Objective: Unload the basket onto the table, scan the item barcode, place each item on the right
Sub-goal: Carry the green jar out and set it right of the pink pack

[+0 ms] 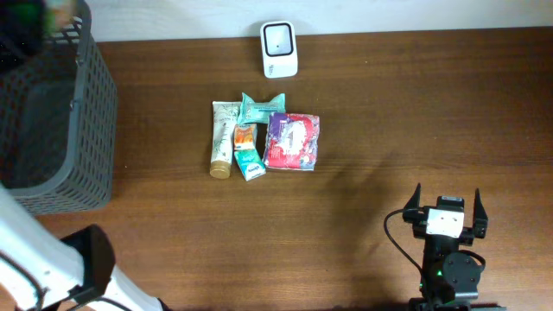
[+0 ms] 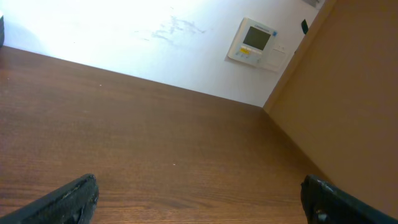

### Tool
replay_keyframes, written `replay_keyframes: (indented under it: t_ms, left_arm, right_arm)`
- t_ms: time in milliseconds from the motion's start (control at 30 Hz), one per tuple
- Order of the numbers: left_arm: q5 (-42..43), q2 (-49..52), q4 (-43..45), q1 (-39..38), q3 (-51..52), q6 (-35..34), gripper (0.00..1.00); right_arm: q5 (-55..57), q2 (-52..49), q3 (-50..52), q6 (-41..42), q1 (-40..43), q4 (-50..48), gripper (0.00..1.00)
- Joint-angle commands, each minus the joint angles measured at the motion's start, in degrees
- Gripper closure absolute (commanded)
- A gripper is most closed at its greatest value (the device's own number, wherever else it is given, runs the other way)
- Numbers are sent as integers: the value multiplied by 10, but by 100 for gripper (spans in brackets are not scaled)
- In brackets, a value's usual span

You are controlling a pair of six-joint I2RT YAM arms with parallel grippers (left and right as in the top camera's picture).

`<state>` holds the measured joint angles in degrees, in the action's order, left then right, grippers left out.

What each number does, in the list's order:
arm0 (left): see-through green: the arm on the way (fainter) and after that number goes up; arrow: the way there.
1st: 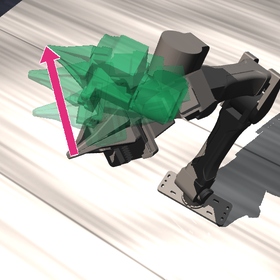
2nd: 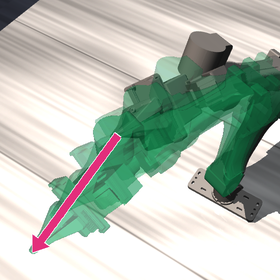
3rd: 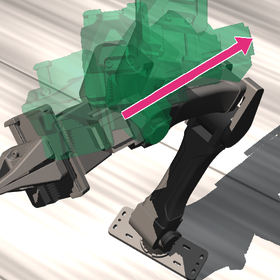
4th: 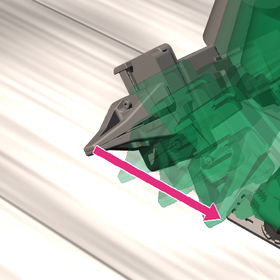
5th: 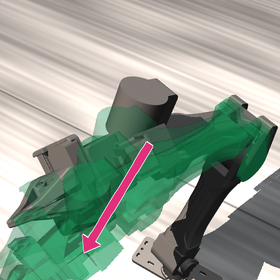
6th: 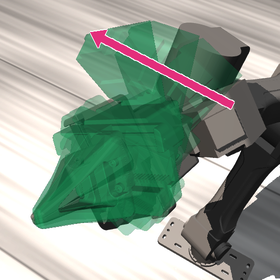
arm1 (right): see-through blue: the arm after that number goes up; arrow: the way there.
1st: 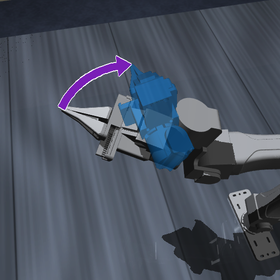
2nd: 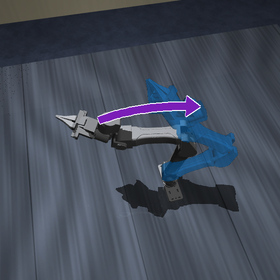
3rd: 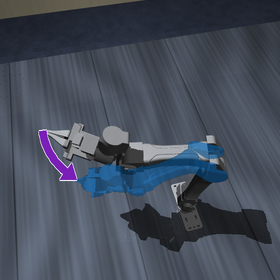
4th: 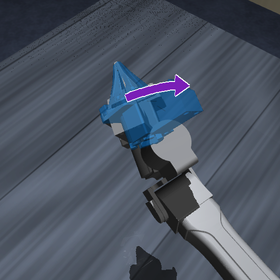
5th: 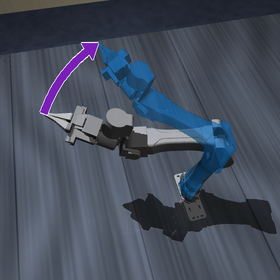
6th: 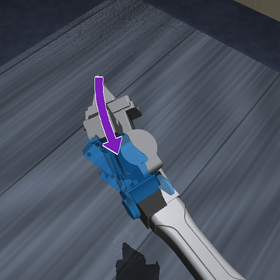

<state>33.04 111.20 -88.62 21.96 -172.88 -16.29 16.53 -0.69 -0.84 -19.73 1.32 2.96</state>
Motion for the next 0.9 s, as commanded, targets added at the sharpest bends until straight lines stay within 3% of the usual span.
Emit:
replay_keyframes:
  t_ms: [0, 100, 233, 600, 867]
  left_arm:
    - [-26, 22, -33, -99, 22, -3, 38]
    - [-156, 41, -47, -194, 66, -3, 37]
    - [-235, 86, -17, -275, 131, -3, 37]
    - [-168, 220, 97, -456, 182, -4, 35]
    - [-279, 306, 141, -593, 183, -4, 32]
  right_arm:
    - [7, 3, 5, 0, 3, 0, 1]
    - [7, 3, 5, 0, 3, 0, 1]
    - [7, 3, 5, 0, 3, 0, 1]
    - [7, 3, 5, 0, 3, 0, 1]
    - [7, 3, 5, 0, 3, 0, 1]
